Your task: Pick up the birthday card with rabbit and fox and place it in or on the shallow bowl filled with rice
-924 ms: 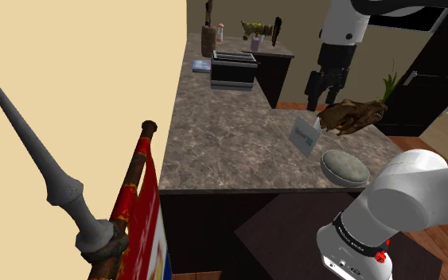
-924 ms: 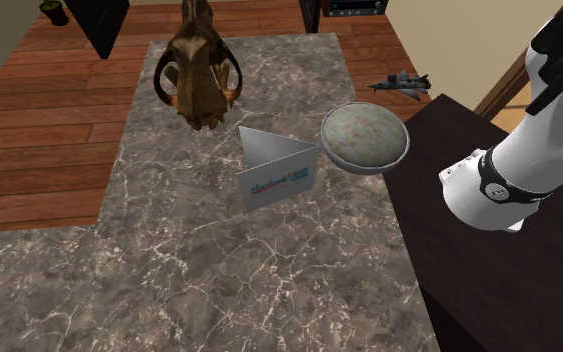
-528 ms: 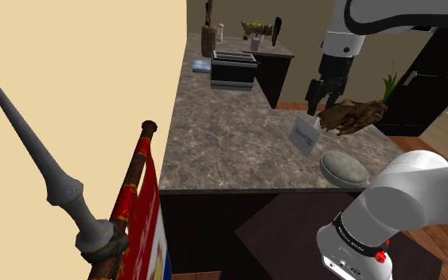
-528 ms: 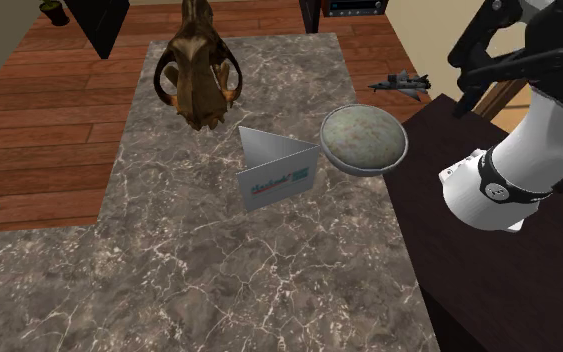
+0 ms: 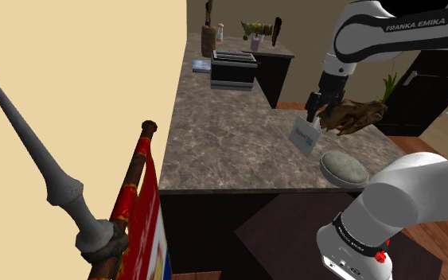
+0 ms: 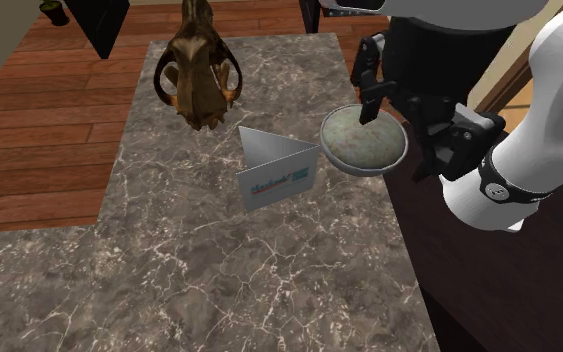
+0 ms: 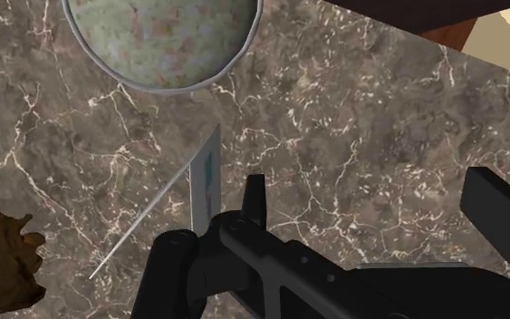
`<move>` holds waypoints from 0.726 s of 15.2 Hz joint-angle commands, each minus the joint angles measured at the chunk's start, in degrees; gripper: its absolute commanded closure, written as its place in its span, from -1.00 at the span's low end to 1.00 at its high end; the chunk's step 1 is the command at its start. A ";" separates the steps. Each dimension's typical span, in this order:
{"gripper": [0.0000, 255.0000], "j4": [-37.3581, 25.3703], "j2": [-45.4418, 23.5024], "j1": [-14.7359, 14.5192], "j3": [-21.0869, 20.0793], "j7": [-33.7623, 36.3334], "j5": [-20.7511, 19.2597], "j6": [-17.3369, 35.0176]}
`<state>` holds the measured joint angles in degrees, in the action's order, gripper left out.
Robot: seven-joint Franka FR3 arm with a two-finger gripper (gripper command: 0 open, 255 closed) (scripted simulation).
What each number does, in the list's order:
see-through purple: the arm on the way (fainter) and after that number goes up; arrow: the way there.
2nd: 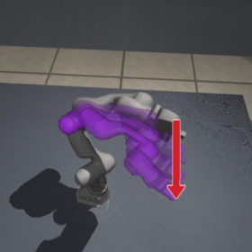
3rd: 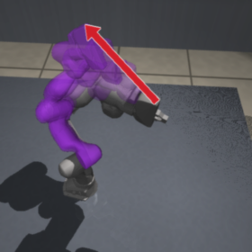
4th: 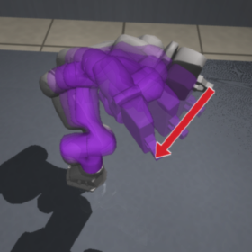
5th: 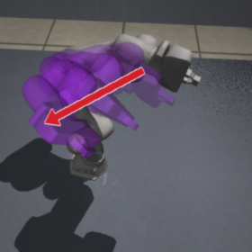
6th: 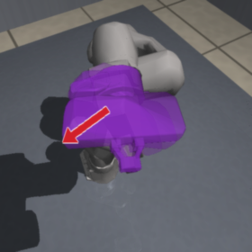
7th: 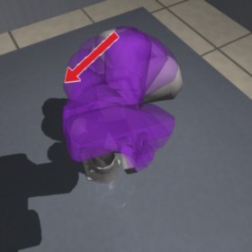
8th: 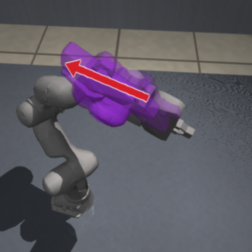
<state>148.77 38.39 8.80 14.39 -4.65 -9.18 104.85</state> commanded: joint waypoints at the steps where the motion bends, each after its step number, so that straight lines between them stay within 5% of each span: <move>1: -1.00 0.76 -2.28 1.11 2.05 -0.96 -1.16 3.98; 11: -1.00 -0.46 -18.85 4.42 13.13 -7.50 -2.36 23.33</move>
<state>148.67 21.39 13.04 26.41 -11.35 -11.80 126.20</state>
